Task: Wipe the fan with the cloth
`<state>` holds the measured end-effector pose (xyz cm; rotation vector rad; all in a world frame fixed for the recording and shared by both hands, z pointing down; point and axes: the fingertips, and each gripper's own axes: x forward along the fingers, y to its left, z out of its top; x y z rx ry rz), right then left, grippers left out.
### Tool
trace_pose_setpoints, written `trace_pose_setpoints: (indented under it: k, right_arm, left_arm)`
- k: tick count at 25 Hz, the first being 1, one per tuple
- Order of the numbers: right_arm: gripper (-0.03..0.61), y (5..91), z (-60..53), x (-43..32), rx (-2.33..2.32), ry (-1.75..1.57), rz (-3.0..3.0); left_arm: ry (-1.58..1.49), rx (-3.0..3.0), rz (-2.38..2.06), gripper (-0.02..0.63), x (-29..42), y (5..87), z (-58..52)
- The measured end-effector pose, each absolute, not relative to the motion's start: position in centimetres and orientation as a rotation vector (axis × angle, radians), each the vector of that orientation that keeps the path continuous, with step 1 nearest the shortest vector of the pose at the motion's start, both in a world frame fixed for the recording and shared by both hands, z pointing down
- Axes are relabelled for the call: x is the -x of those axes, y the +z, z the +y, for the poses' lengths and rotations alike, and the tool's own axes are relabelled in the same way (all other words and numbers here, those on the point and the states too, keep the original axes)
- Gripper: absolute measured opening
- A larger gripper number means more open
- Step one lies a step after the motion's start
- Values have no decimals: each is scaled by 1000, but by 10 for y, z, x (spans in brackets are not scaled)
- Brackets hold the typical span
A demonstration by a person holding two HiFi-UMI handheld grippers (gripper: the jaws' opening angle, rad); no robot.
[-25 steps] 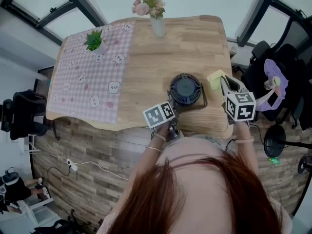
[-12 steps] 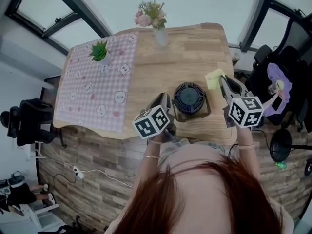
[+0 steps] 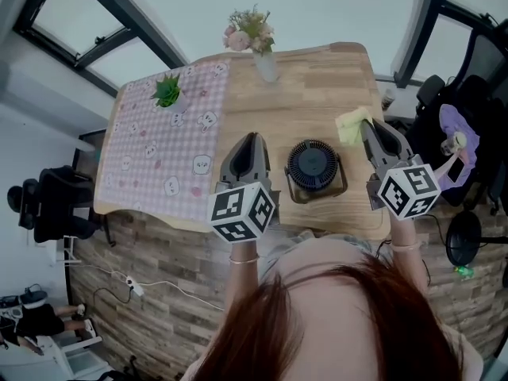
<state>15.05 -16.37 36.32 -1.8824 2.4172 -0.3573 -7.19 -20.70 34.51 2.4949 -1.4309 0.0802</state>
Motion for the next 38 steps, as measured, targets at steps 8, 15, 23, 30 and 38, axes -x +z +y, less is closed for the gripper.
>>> trace_pose_setpoints:
  k: [8,15,23,30,38]
  right_arm:
    - [28,357,-158,-143,1854,-366,2437]
    - [28,350,-158,-130,1809,-319,2485]
    - [28,344,-155,-113,1799,-201,2572]
    - [28,329,-157,-101,1819,-69,2619]
    - [28,306,-160,-80,1863,105,2643]
  left_arm:
    - [38,-2566,-1543,23,79,323,-188]
    - [31,-2559,-1592,21,89,320,-182]
    - [47,-2560,-1601,21,91,322,-180]
    - [51,-2591,-1589,20,95,317,-182]
    - [29,-2617,-1573,20,110,302,-183]
